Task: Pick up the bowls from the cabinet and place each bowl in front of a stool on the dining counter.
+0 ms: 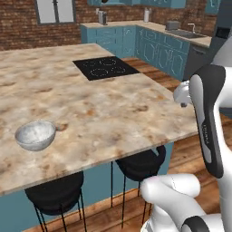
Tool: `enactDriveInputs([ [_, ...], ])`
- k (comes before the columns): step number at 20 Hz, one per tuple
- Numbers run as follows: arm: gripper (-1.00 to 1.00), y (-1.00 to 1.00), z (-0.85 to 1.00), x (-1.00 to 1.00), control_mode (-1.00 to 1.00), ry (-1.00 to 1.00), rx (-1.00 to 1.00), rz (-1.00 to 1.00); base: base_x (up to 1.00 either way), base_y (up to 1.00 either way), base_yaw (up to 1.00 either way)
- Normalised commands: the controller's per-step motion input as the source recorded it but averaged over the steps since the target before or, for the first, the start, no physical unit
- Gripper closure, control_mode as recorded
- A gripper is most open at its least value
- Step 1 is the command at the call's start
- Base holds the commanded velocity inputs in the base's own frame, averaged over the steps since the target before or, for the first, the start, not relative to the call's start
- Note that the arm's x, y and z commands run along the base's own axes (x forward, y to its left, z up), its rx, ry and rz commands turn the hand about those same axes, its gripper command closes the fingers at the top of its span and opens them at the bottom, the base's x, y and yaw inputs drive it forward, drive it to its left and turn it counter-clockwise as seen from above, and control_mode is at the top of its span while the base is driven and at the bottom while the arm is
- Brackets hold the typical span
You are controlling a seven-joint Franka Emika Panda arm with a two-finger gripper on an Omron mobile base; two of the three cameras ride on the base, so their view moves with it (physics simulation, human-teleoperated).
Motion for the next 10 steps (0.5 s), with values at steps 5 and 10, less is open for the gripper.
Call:
enactDriveInputs([
  [5,-1.0,0.0,0.0,0.0,1.0,0.0,0.0,0.0,0.57,-1.0,0.04],
  [10,-1.0,0.0,0.0,0.0,1.0,0.0,0.0,0.0,0.6,-1.0,0.05],
])
